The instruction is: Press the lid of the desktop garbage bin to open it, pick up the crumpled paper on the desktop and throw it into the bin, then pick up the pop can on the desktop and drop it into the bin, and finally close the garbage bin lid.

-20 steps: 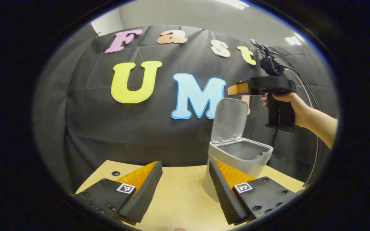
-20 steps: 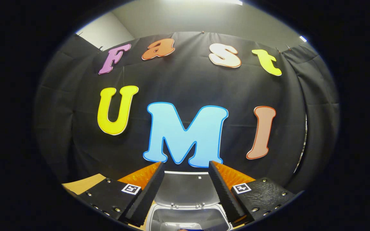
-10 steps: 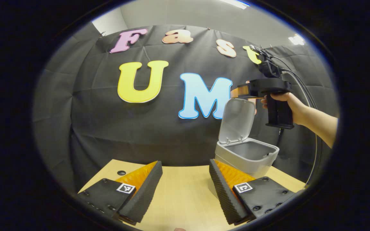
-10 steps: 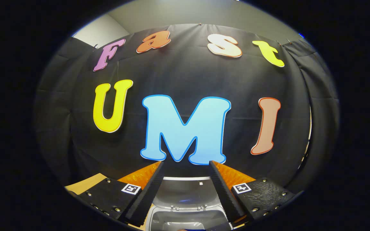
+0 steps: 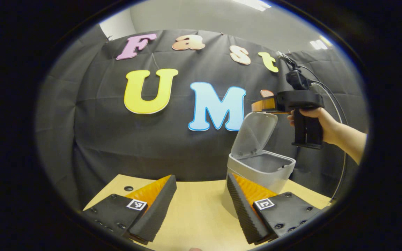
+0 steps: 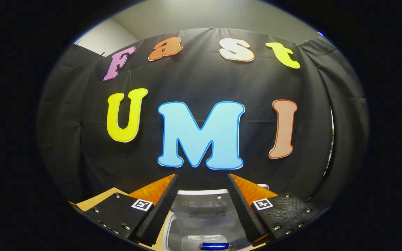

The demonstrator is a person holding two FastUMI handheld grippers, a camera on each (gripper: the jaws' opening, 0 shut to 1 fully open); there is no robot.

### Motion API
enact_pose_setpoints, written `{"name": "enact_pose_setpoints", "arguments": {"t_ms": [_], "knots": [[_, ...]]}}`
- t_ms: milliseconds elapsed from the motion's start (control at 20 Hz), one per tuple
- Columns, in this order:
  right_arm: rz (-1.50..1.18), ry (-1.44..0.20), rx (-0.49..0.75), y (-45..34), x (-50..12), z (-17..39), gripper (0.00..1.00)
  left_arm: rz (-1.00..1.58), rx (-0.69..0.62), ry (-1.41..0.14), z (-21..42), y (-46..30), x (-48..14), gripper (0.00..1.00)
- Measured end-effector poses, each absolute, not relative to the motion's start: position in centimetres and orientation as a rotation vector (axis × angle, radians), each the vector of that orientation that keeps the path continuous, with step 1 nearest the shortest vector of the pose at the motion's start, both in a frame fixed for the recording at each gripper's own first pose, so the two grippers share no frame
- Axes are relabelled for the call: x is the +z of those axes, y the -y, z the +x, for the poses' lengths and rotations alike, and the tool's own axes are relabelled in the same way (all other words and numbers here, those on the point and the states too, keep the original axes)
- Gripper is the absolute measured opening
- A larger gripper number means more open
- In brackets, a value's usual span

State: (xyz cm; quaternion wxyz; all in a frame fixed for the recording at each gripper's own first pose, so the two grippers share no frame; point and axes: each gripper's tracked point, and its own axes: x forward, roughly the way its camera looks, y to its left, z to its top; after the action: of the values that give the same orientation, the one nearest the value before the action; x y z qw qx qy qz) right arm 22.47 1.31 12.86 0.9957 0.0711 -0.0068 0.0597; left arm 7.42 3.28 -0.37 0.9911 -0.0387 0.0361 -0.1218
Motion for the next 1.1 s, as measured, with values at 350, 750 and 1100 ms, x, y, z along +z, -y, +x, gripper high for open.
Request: {"name": "enact_pose_setpoints", "arguments": {"t_ms": [350,750,1100], "knots": [[0.146,0.0,0.152,-1.3,9.8,19.1,0.89,-0.068,-0.216,-0.067,5.0,-1.4,-0.6,0.95],[0.158,-0.097,0.181,-1.7,3.4,17.1,0.89,-0.081,-0.194,-0.077,5.0,0.3,-0.7,0.95],[0.143,-0.095,0.174,-2.1,-0.3,18.0,0.89,-0.052,-0.158,-0.088,5.2,-0.6,-1.0,0.95]]}}
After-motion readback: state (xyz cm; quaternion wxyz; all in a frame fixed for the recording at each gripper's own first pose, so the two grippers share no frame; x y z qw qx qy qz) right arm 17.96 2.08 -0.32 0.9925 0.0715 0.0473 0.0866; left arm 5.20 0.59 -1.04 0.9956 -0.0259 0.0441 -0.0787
